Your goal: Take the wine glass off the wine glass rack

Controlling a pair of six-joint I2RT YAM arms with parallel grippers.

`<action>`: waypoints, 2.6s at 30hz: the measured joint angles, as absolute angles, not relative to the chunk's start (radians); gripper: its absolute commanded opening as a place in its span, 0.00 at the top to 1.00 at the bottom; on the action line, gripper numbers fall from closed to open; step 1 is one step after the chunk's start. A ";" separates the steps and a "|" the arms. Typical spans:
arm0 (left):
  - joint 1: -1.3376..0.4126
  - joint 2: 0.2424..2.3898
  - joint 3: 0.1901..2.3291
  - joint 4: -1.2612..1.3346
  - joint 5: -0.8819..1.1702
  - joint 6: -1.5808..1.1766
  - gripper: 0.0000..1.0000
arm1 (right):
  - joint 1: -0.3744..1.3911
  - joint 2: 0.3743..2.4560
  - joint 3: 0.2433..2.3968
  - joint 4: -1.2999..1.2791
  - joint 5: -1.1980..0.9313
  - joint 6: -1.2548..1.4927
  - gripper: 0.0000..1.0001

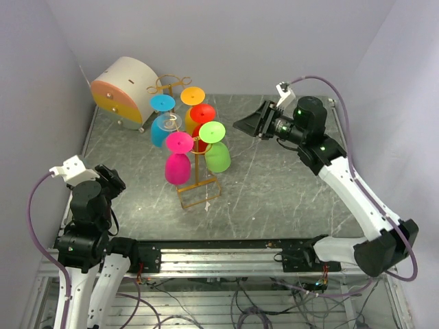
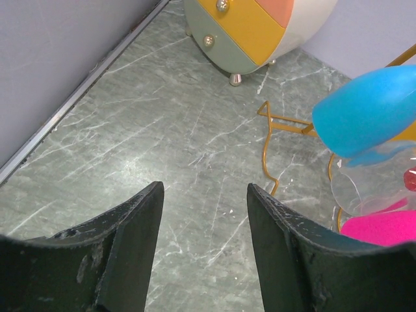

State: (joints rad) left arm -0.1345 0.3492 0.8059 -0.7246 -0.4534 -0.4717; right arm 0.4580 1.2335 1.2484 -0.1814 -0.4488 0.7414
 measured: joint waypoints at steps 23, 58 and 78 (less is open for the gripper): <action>-0.134 0.352 0.806 -0.731 -0.467 -0.479 0.38 | 0.472 1.324 1.277 -0.075 -0.674 0.831 0.62; -0.134 0.353 0.806 -0.736 -0.471 -0.483 0.39 | 0.549 1.338 1.280 -0.089 -0.482 0.930 1.00; -0.134 0.353 0.806 -0.739 -0.476 -0.487 0.39 | 0.524 1.274 1.195 -0.024 -0.430 1.075 1.00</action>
State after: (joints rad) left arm -0.1345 0.3527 0.8059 -0.7387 -0.4759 -0.4870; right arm 0.5243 1.2743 1.1946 -0.0242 -0.4305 1.0752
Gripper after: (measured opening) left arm 0.611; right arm 0.010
